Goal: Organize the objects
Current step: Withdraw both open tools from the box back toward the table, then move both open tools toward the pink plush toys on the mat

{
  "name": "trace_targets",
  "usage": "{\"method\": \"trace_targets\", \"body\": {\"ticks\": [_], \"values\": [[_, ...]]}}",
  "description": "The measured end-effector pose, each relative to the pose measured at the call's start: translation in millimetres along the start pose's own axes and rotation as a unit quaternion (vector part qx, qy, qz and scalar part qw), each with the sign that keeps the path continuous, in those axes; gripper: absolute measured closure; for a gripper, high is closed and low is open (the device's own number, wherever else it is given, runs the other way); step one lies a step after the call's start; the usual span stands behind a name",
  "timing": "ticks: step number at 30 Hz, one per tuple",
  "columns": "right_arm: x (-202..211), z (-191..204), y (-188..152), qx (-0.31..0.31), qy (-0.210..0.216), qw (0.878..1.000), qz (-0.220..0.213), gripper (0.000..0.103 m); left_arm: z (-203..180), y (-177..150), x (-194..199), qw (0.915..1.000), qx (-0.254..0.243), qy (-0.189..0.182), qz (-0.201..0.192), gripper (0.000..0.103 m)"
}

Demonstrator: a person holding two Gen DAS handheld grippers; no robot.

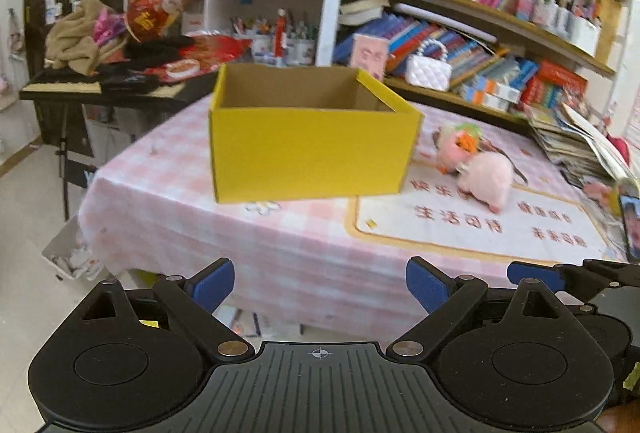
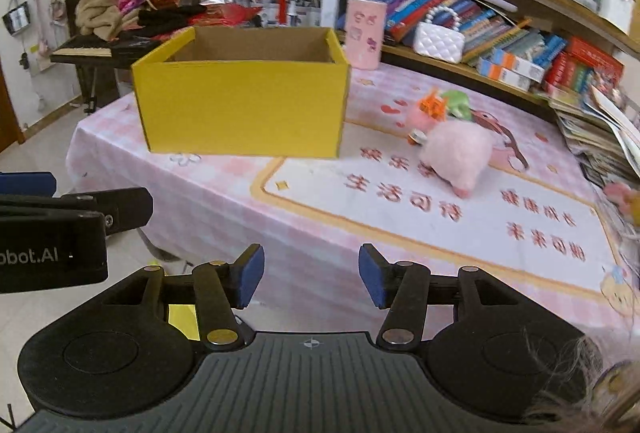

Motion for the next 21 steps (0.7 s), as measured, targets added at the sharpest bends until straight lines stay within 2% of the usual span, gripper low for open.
{"method": "trace_targets", "body": {"ticks": [9, 21], "values": [[24, -31, -20, -0.06, -0.053, 0.997, -0.003, 0.051, -29, -6, 1, 0.9983, -0.029, -0.049, 0.01, 0.008], [46, -78, -33, -0.099, -0.116, 0.988, -0.006, 0.048, -94, -3, -8, 0.9899, -0.081, -0.115, 0.018, 0.008]]}}
Point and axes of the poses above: each gripper's, at about its wrist camera, not at the fingertips, and x roughly against the way its jaws point, z to its left, y to its top, the point moved 6 cm from there along -x, roughly the way its jaws point, and after that the axes turned 14 degrees about y, right-handed, at the moved point
